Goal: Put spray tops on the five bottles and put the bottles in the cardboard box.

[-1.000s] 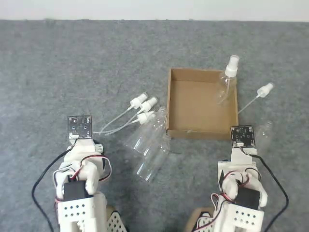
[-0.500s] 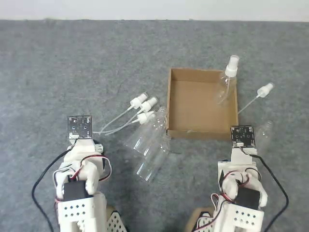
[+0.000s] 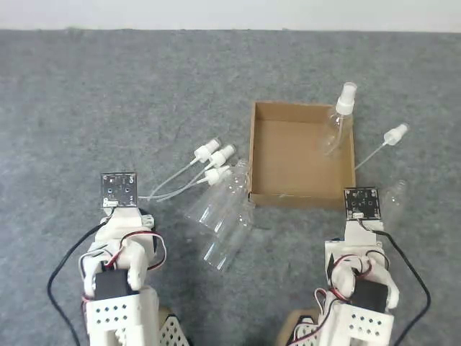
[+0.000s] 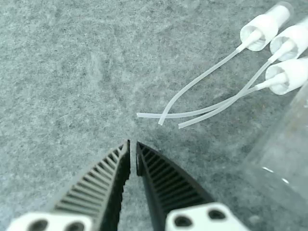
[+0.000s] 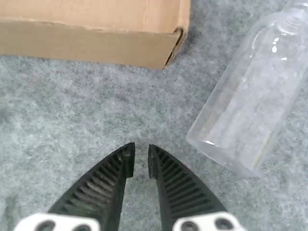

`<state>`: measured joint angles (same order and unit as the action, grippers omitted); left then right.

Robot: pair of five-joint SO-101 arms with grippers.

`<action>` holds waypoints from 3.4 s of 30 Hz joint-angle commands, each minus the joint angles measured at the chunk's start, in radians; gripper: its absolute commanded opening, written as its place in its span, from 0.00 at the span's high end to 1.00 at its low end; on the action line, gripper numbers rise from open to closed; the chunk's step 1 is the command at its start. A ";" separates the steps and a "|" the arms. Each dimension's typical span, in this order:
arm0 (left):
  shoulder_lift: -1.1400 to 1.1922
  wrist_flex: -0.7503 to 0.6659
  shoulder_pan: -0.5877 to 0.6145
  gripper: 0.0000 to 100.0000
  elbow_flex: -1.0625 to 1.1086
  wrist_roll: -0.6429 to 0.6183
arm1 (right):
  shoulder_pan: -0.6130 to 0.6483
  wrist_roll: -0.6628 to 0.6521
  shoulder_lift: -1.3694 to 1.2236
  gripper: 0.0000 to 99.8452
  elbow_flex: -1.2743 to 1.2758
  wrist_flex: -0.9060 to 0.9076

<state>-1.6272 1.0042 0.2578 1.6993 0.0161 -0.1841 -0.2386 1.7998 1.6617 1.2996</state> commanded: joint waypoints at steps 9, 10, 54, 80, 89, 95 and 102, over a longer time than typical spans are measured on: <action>-0.017 0.002 0.005 0.99 -0.008 0.006 | -0.005 -0.006 0.016 0.99 0.021 0.008; -0.017 0.002 0.005 0.99 -0.008 0.006 | -0.005 -0.006 0.016 0.99 0.021 0.008; -0.017 0.002 0.005 0.99 -0.008 0.006 | -0.005 -0.006 0.016 0.99 0.021 0.008; -0.017 0.003 0.005 0.99 -0.008 0.006 | -0.013 -0.009 0.016 0.99 0.021 0.001; -0.017 0.005 0.005 0.99 -0.008 0.006 | -0.013 -0.011 0.016 0.99 -0.005 -0.168; -0.017 0.005 0.005 0.99 -0.008 0.006 | -0.015 -0.011 0.015 0.99 -0.232 -0.246; -0.017 0.005 0.005 0.99 -0.008 0.006 | -0.136 -0.011 -0.082 0.96 -0.534 -0.277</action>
<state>-1.6272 1.0042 0.2578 1.6993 0.0161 -0.2654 -0.2386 1.8013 1.2750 1.0648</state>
